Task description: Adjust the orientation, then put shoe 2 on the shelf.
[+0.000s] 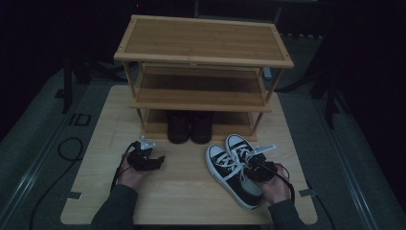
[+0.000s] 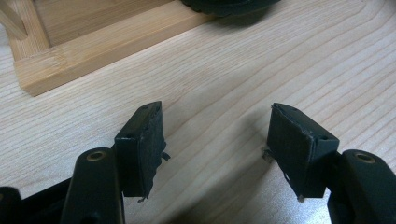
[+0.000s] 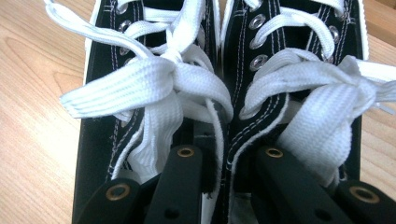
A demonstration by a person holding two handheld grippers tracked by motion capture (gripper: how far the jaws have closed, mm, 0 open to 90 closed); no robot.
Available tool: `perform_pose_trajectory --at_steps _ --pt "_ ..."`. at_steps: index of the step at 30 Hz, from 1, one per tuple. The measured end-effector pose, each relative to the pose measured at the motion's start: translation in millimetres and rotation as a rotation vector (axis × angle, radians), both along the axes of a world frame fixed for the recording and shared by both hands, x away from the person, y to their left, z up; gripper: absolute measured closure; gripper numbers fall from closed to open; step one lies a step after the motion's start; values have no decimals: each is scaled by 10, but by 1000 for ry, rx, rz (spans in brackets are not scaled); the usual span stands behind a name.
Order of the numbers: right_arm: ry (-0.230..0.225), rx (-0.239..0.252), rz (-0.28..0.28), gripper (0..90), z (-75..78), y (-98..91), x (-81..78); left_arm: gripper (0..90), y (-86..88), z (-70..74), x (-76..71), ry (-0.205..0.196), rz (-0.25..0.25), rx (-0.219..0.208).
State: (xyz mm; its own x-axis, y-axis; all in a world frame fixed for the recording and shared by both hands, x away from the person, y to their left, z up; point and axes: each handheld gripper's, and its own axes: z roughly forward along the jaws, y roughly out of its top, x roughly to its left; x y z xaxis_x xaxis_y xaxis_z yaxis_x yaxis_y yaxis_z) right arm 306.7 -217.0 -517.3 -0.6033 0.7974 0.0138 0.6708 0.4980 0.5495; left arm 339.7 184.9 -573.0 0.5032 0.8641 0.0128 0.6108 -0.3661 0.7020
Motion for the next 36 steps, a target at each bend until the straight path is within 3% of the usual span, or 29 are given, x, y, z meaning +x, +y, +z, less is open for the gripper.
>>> perform_pose_trajectory --at_steps 5,12,18,27,36 --pt "2 3 19 847 10 -35 14 367 -5 1 0 1 4 1" --pt "10 44 33 846 5 -116 44 367 -4 1 0 0 1 2" --pt "9 23 64 845 36 -122 63 367 -8 1 3 2 1 0" --pt "5 43 77 846 116 -227 76 366 -17 1 1 1 2 1" --pt "-6 23 136 845 237 -263 120 366 -20 2 1 2 2 2"
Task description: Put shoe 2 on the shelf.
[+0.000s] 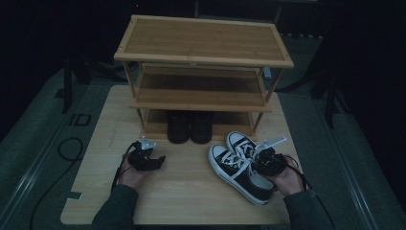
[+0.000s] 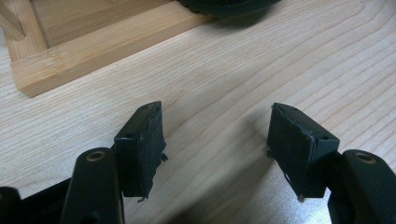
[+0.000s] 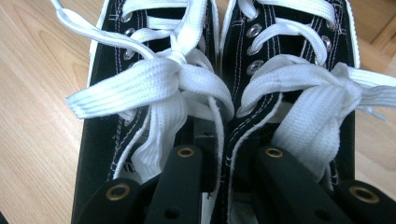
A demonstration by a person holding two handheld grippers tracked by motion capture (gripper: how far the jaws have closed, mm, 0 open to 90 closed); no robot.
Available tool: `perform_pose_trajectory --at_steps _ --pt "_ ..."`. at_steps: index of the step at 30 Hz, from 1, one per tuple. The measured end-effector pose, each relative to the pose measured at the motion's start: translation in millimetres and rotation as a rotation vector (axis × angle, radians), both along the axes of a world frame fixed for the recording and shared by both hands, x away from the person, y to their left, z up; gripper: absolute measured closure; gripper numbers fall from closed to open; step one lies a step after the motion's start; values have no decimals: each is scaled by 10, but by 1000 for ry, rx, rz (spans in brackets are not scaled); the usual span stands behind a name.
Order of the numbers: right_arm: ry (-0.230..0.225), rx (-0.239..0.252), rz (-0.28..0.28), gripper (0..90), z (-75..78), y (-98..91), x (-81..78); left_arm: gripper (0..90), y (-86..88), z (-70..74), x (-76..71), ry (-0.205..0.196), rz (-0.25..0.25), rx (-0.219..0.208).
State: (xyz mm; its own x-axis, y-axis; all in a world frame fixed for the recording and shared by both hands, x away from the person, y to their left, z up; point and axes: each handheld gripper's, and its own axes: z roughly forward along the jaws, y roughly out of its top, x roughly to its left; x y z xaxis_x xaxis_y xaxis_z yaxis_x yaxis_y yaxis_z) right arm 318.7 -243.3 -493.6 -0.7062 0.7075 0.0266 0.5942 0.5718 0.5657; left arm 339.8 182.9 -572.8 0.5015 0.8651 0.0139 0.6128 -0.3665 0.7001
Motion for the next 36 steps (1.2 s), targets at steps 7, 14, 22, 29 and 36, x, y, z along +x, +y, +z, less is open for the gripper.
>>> perform_pose_trajectory --at_steps 7,14,22,29,36 --pt "-5 -1 20 845 93 -19 34 366 -2 -1 -3 -1 -1 0" --pt "-15 1 37 844 177 -35 43 365 -3 -1 -3 -1 0 0" --pt "-20 -21 78 844 291 -28 52 362 -7 -2 -4 -1 2 -1" --pt "-35 -55 114 843 387 7 75 362 -11 -3 -6 -1 1 -2" --pt "-44 -41 165 842 551 62 96 362 -9 -2 -6 0 0 -2"
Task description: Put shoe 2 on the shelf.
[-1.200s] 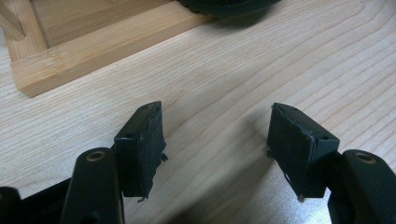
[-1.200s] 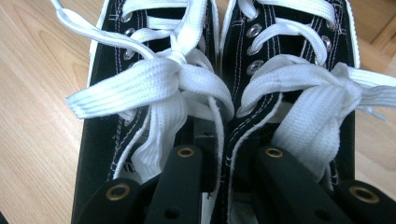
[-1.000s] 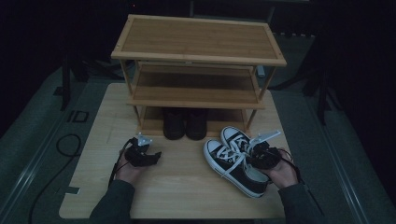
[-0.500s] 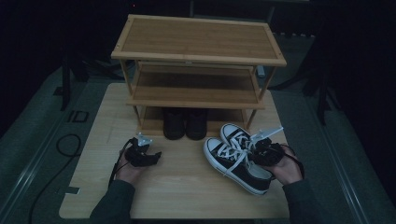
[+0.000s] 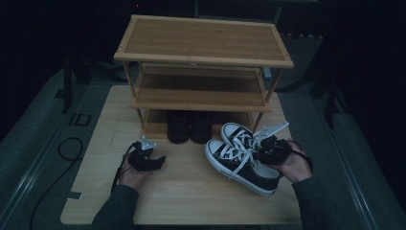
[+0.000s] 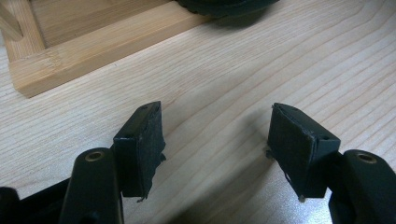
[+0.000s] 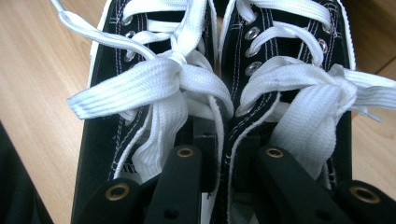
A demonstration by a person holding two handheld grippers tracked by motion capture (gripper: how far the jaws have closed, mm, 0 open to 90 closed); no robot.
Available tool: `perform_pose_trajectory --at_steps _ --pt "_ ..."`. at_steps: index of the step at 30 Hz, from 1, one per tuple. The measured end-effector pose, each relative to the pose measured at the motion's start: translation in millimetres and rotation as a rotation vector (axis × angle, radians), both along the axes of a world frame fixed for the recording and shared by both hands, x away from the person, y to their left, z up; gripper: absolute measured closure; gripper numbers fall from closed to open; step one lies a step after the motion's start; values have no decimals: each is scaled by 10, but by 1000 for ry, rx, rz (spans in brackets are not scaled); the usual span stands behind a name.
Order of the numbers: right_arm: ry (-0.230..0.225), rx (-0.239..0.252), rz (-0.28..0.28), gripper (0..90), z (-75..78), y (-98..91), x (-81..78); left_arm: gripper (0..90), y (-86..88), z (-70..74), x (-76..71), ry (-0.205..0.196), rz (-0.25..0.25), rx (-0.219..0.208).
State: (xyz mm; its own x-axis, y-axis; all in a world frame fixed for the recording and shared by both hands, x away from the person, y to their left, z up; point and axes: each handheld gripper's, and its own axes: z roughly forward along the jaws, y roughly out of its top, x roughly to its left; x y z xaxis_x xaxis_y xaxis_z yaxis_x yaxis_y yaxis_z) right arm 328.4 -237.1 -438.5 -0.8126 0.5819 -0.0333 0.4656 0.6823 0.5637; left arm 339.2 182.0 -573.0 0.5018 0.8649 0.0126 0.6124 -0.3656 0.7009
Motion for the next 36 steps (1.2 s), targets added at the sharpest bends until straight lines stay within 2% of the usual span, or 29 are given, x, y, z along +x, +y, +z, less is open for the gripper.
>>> perform_pose_trajectory --at_steps 4,12,17,27,36 --pt "-12 -9 28 841 78 41 0 362 1 1 0 1 -1 0" --pt "-10 23 94 841 192 68 27 361 1 -1 -1 -1 -1 -1" --pt "-28 15 137 840 260 110 45 361 1 -2 -2 -1 0 -1" --pt "-39 1 184 841 372 212 50 360 -2 -2 -6 -2 1 -1" --pt "-50 1 264 840 466 342 49 360 -4 -4 -8 -3 3 -5"
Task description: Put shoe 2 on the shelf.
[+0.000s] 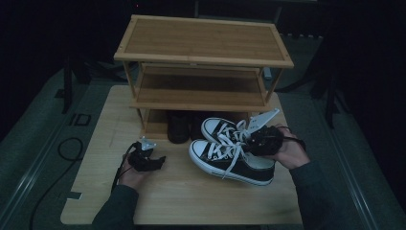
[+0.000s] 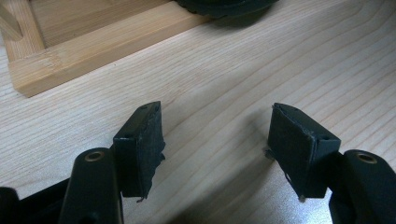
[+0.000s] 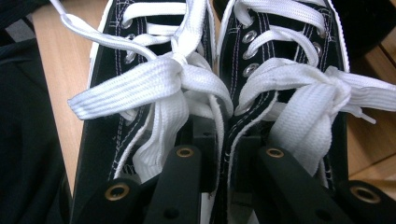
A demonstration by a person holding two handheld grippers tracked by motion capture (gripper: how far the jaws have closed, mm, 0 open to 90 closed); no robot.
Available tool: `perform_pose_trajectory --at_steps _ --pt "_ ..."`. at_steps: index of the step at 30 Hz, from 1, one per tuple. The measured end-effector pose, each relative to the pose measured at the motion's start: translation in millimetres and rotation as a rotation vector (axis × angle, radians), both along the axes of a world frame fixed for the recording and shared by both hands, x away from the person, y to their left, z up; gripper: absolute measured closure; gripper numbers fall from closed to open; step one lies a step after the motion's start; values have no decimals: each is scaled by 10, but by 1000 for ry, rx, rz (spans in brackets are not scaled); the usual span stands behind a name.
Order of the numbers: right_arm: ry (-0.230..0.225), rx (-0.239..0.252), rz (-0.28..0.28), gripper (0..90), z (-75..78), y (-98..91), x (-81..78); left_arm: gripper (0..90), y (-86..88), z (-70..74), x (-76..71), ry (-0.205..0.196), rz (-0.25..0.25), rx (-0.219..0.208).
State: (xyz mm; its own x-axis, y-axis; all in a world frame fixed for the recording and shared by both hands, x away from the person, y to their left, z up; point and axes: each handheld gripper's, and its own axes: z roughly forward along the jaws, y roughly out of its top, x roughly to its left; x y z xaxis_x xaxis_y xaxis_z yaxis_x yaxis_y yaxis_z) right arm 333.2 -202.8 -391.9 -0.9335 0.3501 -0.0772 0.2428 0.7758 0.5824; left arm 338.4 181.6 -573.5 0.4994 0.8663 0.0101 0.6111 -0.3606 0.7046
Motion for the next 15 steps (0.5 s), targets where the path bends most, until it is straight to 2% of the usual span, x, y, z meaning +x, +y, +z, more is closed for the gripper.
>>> perform_pose_trajectory --at_steps 15 --pt "0 14 76 840 128 160 79 360 2 0 -1 -2 -1 1"
